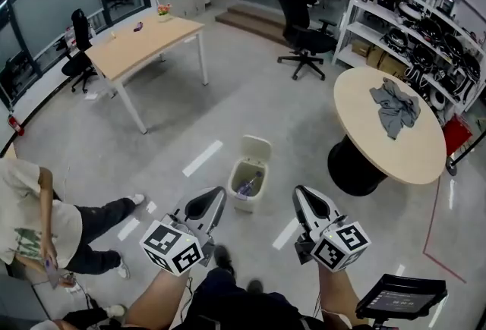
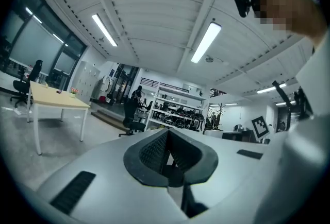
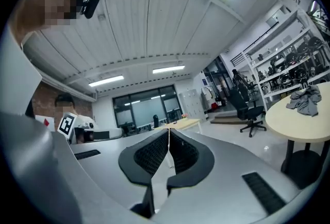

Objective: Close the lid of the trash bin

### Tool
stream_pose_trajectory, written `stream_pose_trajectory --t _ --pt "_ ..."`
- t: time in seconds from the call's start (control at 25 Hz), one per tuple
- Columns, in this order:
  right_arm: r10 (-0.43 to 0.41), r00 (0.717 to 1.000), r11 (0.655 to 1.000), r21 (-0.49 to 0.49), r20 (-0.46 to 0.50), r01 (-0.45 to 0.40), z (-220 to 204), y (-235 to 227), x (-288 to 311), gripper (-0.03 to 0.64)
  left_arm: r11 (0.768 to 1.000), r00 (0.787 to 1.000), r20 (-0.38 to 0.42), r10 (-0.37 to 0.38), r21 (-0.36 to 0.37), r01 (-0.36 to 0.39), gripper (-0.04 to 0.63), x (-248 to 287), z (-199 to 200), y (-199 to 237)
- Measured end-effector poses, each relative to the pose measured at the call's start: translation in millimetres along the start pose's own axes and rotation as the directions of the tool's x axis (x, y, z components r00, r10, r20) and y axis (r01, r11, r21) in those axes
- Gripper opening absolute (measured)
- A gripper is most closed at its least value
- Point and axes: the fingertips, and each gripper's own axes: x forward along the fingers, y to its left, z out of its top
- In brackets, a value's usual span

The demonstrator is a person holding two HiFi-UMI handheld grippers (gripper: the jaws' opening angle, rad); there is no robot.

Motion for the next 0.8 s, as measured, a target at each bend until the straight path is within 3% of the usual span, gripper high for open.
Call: stream_pose_trajectory --t 0.52,0.8 --pt "-0.098 0.994 0.995 -0.007 -0.049 0.098 3 -108 195 0.011 0.998 0.998 -0.044 -0.052 -0.042 0.050 0.002 152 13 173" --pt "-0.108 0.991 0.994 0.017 -0.081 0.109 6 -175 254 0.011 0.997 0.996 -0.080 -0.041 -0.073 0.035 0.002 235 9 225"
